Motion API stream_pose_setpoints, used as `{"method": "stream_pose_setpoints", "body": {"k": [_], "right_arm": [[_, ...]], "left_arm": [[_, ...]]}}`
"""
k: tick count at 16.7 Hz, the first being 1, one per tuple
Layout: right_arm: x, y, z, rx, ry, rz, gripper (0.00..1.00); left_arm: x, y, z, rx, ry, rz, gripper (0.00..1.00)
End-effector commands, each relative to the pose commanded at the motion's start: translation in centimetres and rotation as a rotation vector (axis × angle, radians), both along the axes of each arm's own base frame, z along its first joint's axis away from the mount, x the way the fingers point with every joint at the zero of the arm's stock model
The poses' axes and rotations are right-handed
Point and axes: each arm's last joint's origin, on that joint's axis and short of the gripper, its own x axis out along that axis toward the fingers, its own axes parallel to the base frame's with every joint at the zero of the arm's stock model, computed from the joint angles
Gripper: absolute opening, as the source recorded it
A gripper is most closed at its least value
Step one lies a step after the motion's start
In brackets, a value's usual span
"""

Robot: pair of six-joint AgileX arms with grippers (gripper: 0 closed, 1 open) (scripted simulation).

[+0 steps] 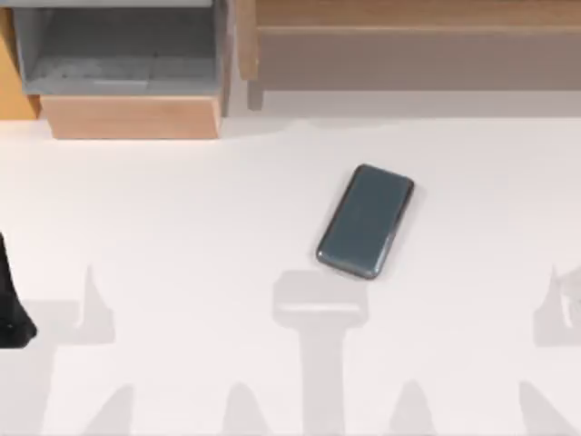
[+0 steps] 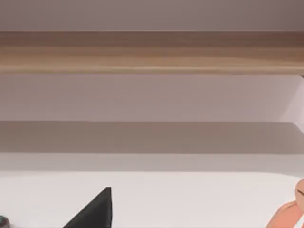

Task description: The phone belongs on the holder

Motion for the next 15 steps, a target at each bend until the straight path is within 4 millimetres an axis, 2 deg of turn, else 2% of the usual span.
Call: {"method": "stream_pose_setpoints", "body": {"k": [3,5,7,10,12,15], "right_arm": [[0.0,0.0,0.2,0.006,0.006,0.001,1.0],[0.0,0.0,1.1,0.038,0.037,0.006,1.0],[0.3,0.0,2.9,0.094,0.092,0.008,1.0],[1.6,0.1,6.9,0.207,0.218,0.003,1.0],[3.7,0.3,9.9,0.292,0.337,-0.011,1.0],[9.5,0.9,13.0,0.412,0.582,-0.054,1.0]], "left_arm": [[0.0,0.0,0.0,0.0,0.0,0.0,1.0],[0.0,0.0,0.0,0.0,0.0,0.0,1.0],[0.0,0.0,0.0,0.0,0.0,0.0,1.0],[0.0,0.0,0.0,0.0,0.0,0.0,1.0],[0.0,0.0,0.0,0.0,0.0,0.0,1.0],[0.0,0.0,0.0,0.0,0.0,0.0,1.0]]}}
